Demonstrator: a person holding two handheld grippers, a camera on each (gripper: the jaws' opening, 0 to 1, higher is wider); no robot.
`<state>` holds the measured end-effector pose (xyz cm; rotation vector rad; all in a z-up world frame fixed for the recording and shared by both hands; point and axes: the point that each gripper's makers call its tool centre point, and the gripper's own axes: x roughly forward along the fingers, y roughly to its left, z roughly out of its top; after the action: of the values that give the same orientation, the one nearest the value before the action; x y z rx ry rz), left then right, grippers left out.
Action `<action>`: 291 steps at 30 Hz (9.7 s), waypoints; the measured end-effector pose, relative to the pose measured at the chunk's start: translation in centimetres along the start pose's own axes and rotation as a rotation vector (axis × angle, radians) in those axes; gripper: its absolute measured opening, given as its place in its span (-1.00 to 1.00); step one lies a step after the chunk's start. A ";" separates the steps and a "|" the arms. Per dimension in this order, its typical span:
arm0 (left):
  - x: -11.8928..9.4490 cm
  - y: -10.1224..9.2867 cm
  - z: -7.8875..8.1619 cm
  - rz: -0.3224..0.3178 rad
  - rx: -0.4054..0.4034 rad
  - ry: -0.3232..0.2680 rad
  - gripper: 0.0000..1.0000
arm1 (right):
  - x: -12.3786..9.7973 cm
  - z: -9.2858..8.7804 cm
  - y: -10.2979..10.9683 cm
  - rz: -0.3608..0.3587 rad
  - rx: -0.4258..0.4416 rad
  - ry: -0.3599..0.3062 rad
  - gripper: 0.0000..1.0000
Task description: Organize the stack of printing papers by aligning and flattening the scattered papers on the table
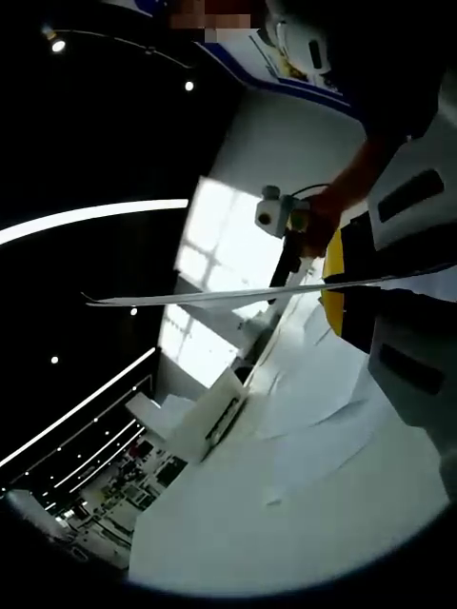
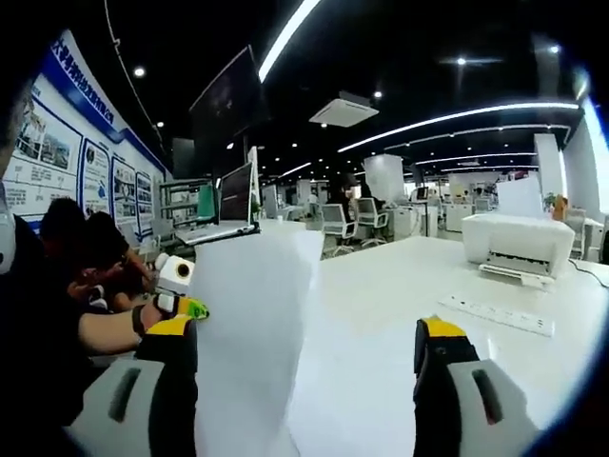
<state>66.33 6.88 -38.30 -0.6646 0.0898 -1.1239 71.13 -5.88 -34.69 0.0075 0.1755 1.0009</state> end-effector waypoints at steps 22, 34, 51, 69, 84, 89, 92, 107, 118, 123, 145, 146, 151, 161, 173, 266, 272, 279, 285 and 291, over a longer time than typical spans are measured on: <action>0.0 0.0 0.0 0.001 -0.002 0.000 -0.88 | -3.7 -0.6 0.6 -0.029 0.030 -0.046 0.80; 0.0 -0.2 -0.1 0.002 -0.002 0.001 -0.88 | -6.2 -1.1 0.4 -0.074 0.042 -0.069 0.79; 0.2 -0.6 -0.3 0.004 0.002 0.003 -0.88 | -9.5 -1.1 0.1 -0.119 0.054 -0.116 0.79; 0.3 -0.8 -0.4 0.005 0.001 0.003 -0.88 | -12.3 -2.6 -1.0 -0.165 0.116 -0.146 0.77; 0.0 0.1 0.0 0.004 0.001 0.004 -0.88 | -14.6 -4.0 -1.6 -0.198 0.132 -0.128 0.76; -0.1 0.3 0.1 0.005 0.000 0.003 -0.88 | -15.0 -4.4 -0.9 -0.215 0.141 -0.123 0.76; -0.1 0.3 0.1 0.005 0.000 0.003 -0.88 | -15.0 -4.2 0.0 -0.213 0.151 -0.135 0.75; 0.0 0.0 -0.1 0.006 0.001 0.003 -0.88 | -16.9 -4.6 -1.9 -0.236 0.132 -0.119 0.75; 0.1 -0.1 -0.2 0.006 0.002 0.004 -0.88 | -17.0 -5.2 -2.2 -0.239 0.129 -0.106 0.75; 0.0 0.1 -0.1 0.006 0.001 0.004 -0.88 | -17.1 -5.4 -2.2 -0.243 0.128 -0.099 0.74; 0.0 0.1 -0.2 0.006 0.002 0.005 -0.88 | -16.4 -6.1 -1.3 -0.248 0.120 -0.068 0.74; 0.0 0.1 -0.2 0.006 0.001 0.005 -0.88 | -16.4 -6.1 -1.2 -0.247 0.120 -0.068 0.74; 0.0 0.0 -0.2 0.006 0.002 0.005 -0.88 | -16.2 -6.1 -0.9 -0.249 0.116 -0.063 0.74; 0.0 0.0 -0.1 0.005 0.001 0.005 -0.88 | -15.3 -6.3 0.0 -0.256 0.105 -0.043 0.74; 0.0 -0.1 -0.2 0.005 0.001 0.004 -0.88 | -14.9 -6.6 0.2 -0.260 0.105 -0.026 0.74; -0.1 0.2 -0.1 0.005 -0.002 0.004 -0.88 | -13.3 -14.7 -6.4 -0.373 0.037 0.244 0.64; -0.1 0.1 -0.2 0.005 0.000 0.005 -0.88 | -13.1 -15.4 -6.3 -0.370 0.058 0.266 0.64; 0.1 -0.3 -0.3 0.005 -0.001 0.005 -0.88 | -13.1 -15.7 -6.6 -0.376 0.033 0.294 0.63; 0.1 -0.4 -0.4 0.004 0.000 0.006 -0.88 | -13.4 -15.7 -7.3 -0.395 0.033 0.267 0.48; 0.0 -0.1 -0.2 0.004 -0.001 0.006 -0.88 | -13.7 -15.6 -7.8 -0.415 0.039 0.264 0.29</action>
<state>66.15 6.72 -38.42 -0.6616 0.0961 -1.1224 68.10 -22.77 -48.79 -0.1222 0.4206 0.5808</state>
